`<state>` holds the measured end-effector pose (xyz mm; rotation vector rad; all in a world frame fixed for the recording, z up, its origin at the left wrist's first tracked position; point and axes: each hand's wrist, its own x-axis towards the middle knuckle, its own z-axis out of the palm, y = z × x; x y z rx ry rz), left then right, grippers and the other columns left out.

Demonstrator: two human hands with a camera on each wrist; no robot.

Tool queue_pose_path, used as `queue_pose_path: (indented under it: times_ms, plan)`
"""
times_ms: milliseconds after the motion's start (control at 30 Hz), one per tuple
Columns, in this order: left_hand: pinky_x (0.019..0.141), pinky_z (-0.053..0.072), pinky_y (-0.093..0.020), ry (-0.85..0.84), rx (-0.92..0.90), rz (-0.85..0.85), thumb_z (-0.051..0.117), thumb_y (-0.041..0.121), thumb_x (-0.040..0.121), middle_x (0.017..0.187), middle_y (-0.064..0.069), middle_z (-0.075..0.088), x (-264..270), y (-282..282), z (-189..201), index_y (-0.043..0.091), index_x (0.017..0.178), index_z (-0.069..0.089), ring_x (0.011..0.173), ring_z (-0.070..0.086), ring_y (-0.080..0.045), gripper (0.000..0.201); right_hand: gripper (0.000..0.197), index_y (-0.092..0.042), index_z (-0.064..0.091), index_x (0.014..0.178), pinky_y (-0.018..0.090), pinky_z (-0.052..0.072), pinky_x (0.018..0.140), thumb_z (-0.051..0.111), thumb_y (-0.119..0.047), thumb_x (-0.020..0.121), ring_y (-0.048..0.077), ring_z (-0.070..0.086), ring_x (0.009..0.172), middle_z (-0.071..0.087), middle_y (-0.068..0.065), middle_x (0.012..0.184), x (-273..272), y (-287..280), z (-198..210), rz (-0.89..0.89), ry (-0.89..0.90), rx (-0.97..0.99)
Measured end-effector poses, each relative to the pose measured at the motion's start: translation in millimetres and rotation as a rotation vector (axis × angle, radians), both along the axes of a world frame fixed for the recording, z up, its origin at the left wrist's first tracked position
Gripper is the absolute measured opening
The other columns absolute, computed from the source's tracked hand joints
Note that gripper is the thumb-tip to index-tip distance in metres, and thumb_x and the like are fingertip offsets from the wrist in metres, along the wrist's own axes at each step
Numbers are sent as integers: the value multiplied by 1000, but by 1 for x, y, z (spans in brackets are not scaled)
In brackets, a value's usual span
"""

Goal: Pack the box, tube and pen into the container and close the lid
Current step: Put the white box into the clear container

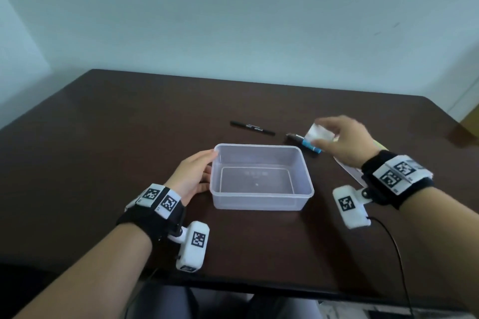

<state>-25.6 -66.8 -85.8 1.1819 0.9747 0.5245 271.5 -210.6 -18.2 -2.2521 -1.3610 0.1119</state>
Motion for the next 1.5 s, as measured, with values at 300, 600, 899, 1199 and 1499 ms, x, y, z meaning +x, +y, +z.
queue_pose_path:
  times_ms: [300, 600, 899, 1199, 1499]
  plan:
    - [62, 50, -29, -44, -26, 28, 62, 36, 95, 97, -14, 56, -3, -1, -5, 18, 116, 75, 79, 49, -23, 31, 34, -26, 61, 98, 30, 50, 78, 76, -44, 73, 12, 61, 90, 64, -9, 99, -107, 49, 44, 554, -62, -240]
    - [69, 52, -33, -66, -16, 23, 61, 37, 97, 95, -17, 59, -5, -1, -6, 15, 121, 72, 81, 53, -27, 34, 22, -25, 64, 74, 39, 54, 80, 82, -36, 67, 18, 62, 93, 63, -6, 96, -128, 80, -12, 554, -105, -515]
    - [59, 54, -26, -102, -70, 34, 66, 34, 94, 95, -17, 56, -5, 4, -6, 12, 121, 72, 64, 53, -16, 35, 31, -24, 69, 100, 35, 48, 88, 79, -37, 74, 18, 58, 103, 61, -3, 107, -127, 78, -14, 595, -99, -445]
    - [54, 53, -26, -73, -249, 185, 65, 35, 94, 83, -6, 56, -3, 13, -8, 7, 117, 67, 63, 52, -14, 36, 8, -20, 73, 89, 26, 52, 68, 70, -22, 83, 5, 65, 64, 75, -1, 83, -23, 54, 36, 200, 79, -164]
    - [65, 51, -32, 5, -248, 238, 68, 42, 90, 93, -5, 62, 5, 17, -11, 12, 112, 69, 70, 53, -15, 37, 62, -16, 62, 129, 31, 47, 93, 80, -39, 74, 23, 63, 113, 67, 3, 125, 32, 44, -24, -10, 24, -412]
